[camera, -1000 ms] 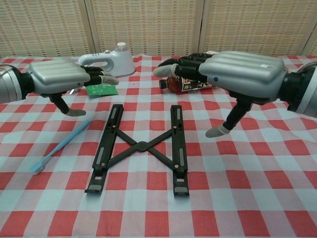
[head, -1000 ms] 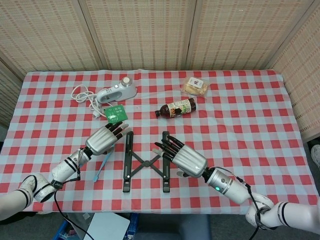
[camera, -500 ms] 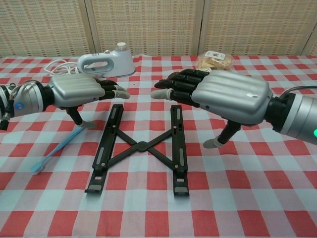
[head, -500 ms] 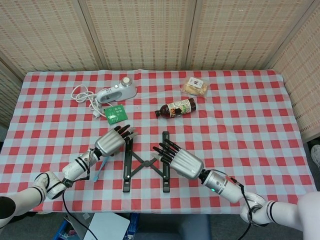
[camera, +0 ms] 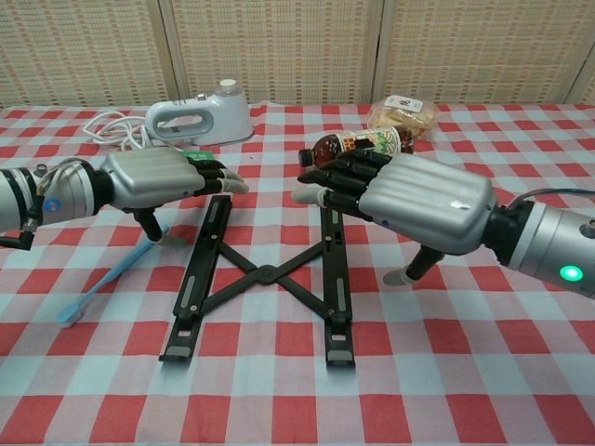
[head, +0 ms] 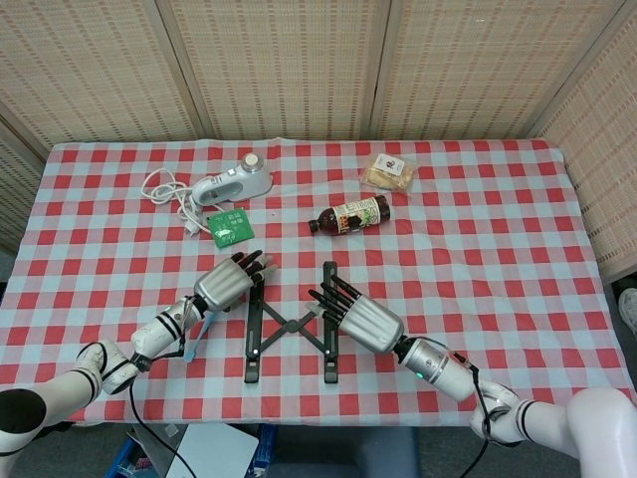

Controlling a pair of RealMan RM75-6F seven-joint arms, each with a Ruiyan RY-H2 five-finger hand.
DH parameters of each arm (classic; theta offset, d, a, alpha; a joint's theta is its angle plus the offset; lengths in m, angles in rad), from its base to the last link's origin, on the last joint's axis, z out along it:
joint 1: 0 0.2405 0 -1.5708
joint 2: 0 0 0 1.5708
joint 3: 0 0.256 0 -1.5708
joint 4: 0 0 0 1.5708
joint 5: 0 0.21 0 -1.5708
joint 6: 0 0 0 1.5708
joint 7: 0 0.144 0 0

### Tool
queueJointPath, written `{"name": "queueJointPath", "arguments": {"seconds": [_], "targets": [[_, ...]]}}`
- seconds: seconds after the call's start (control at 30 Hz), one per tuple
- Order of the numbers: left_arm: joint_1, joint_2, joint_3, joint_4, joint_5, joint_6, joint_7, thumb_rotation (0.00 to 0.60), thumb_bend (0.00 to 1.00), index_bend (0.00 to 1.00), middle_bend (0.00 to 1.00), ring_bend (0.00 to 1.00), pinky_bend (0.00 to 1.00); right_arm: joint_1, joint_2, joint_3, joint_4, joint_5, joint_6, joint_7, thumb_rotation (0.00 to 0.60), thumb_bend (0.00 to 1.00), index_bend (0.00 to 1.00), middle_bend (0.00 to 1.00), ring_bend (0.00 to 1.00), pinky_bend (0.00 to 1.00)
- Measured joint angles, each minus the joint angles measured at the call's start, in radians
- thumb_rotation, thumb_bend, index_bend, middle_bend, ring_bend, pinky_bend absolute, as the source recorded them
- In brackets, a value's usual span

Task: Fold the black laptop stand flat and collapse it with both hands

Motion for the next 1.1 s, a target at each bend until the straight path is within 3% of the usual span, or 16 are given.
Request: {"name": "queueJointPath", "arguments": {"seconds": [0.4, 1.1], "targets": [[0.004, -0.005, 0.011, 0.01, -0.015, 0.005, -0.011, 0.6, 0.26, 0.0, 0.0, 0.02, 0.23, 0.028, -0.111, -0.006, 0.125, -0.001, -0.012, 0.026, 0.6, 0.0, 0.0, 0.0, 0.0, 0.0], [0.006, -0.02, 0.017, 0.008, -0.035, 0.012, -0.092, 0.6, 0.26, 0.0, 0.0, 0.02, 0.22, 0.051, -0.18, -0.002, 0.187, 0.016, -0.006, 0.024, 0.6, 0.0, 0.0, 0.0, 0.0, 0.0]]}}
